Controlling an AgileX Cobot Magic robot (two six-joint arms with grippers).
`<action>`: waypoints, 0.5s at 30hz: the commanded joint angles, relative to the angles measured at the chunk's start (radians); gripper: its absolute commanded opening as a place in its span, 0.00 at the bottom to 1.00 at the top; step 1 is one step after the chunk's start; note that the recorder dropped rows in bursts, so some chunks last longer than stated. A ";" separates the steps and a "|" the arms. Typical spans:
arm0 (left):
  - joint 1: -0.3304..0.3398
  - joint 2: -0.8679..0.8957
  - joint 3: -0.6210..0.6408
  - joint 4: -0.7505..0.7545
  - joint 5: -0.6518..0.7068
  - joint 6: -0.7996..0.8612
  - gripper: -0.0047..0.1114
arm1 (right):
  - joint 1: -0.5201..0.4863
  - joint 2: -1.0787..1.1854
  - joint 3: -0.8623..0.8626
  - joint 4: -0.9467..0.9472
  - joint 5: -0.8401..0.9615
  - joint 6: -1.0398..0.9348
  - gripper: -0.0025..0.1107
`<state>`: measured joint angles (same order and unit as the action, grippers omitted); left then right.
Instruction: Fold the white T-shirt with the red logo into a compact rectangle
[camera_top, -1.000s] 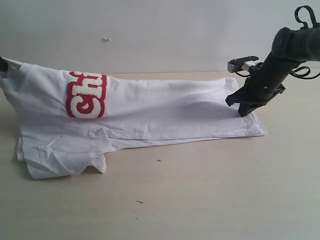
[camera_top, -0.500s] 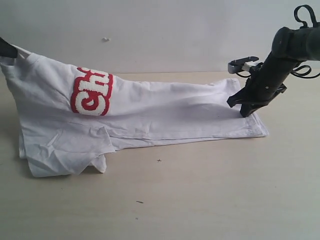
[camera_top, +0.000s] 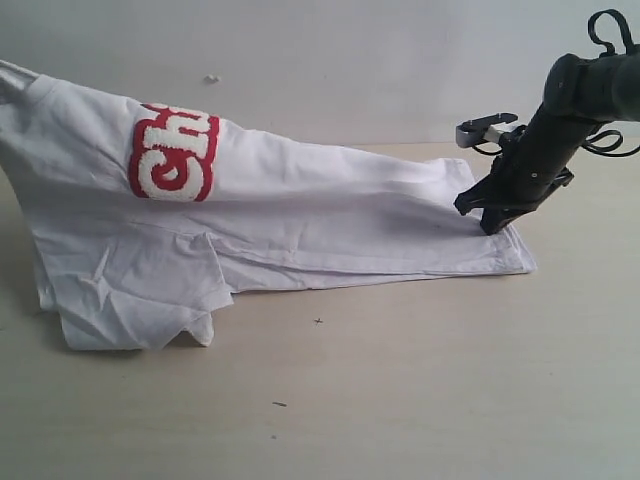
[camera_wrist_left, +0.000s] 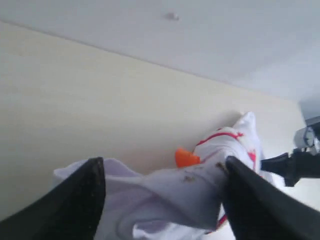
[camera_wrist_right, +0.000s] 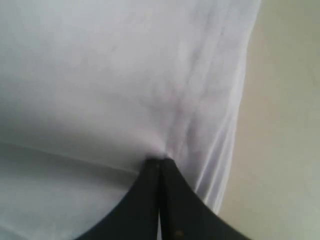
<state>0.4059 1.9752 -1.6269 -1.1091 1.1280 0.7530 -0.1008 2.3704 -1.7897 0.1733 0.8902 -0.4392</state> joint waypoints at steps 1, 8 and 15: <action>0.024 -0.008 -0.012 -0.104 -0.006 0.031 0.59 | -0.004 0.016 0.006 -0.046 0.044 -0.001 0.02; 0.038 -0.008 -0.012 -0.083 -0.016 0.029 0.59 | -0.004 0.016 0.006 -0.053 0.048 -0.001 0.02; -0.045 -0.008 0.015 0.076 0.093 0.242 0.59 | -0.004 0.016 -0.037 -0.053 0.074 0.045 0.02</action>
<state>0.4117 1.9752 -1.6315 -1.0695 1.1858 0.9343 -0.1008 2.3747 -1.8137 0.1499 0.9277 -0.4052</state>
